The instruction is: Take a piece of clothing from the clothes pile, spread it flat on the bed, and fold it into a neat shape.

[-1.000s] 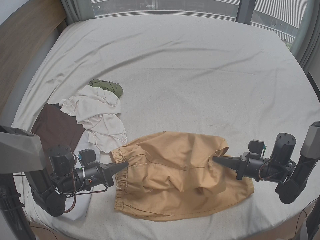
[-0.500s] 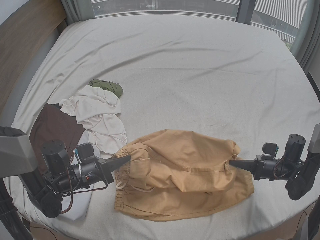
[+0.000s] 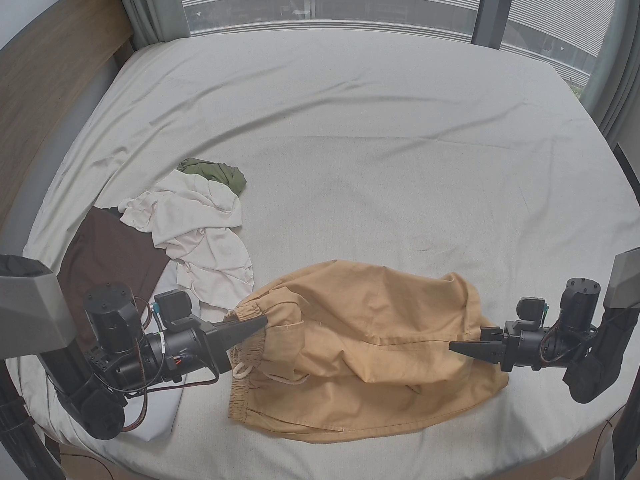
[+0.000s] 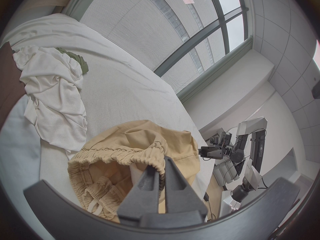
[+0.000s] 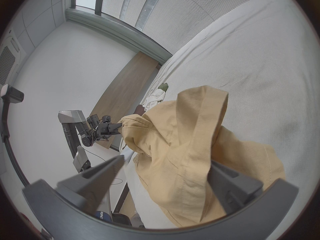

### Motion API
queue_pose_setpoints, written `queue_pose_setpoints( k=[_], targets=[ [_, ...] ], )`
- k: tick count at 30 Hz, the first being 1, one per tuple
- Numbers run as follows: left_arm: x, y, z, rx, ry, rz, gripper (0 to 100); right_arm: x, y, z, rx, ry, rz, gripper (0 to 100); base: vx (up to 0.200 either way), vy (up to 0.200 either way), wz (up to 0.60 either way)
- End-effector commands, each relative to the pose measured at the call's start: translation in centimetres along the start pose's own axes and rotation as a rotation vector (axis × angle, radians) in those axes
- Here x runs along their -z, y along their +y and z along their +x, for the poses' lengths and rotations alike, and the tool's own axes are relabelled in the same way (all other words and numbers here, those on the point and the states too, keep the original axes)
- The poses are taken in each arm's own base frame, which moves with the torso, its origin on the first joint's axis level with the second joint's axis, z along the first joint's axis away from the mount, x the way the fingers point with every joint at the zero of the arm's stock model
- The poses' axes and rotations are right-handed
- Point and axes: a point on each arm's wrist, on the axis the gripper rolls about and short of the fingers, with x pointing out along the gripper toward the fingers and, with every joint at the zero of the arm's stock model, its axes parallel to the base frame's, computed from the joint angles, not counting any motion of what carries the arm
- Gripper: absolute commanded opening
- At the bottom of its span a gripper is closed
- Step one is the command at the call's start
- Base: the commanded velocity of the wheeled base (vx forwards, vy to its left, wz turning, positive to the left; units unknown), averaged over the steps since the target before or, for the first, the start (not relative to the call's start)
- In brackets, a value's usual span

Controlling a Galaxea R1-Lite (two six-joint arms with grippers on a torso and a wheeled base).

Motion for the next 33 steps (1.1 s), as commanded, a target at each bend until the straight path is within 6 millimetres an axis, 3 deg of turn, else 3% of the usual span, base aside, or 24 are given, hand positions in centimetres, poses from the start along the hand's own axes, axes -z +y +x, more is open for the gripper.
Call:
queue_pose_setpoints(
  k=[1, 7, 8, 18, 24, 28, 33],
  targets=[
    [0.0, 0.0, 0.0, 0.001, -0.001, 0.001, 0, 0.1, 0.3, 0.3, -0.012, 0.01, -0.002, 100, 0.0, 0.0, 0.0],
    [0.1, -0.1, 0.1, 0.004, 0.003, 0.001, 0, 0.2, 0.3, 0.8, -0.021, 0.016, -0.005, 100, 0.0, 0.0, 0.0],
    [0.1, -0.1, 0.1, 0.006, 0.004, 0.001, 0, 0.2, 0.3, 0.8, -0.02, 0.017, -0.005, 0, 0.0, 0.0, 0.0],
    [-1.0, -0.9, -0.2, 0.027, -0.039, 0.021, 0, 0.1, 1.4, 1.2, -0.049, 0.023, -0.026, 0, 0.0, 0.0, 0.0],
    [-3.1, -2.4, -0.9, 0.075, -0.118, -0.005, 0, -2.0, 3.4, 0.5, -0.077, -0.04, -0.076, 0, 0.0, 0.0, 0.0],
    [-3.5, -2.7, -1.0, 0.085, -0.136, 0.005, 0, -3.7, 5.0, -0.4, -0.101, -0.098, -0.084, 0, 0.0, 0.0, 0.0],
    [-3.9, -3.1, -1.2, 0.094, -0.151, 0.016, 0, -4.5, 5.9, -0.8, -0.114, -0.124, -0.094, 0, 0.0, 0.0, 0.0]
  ],
)
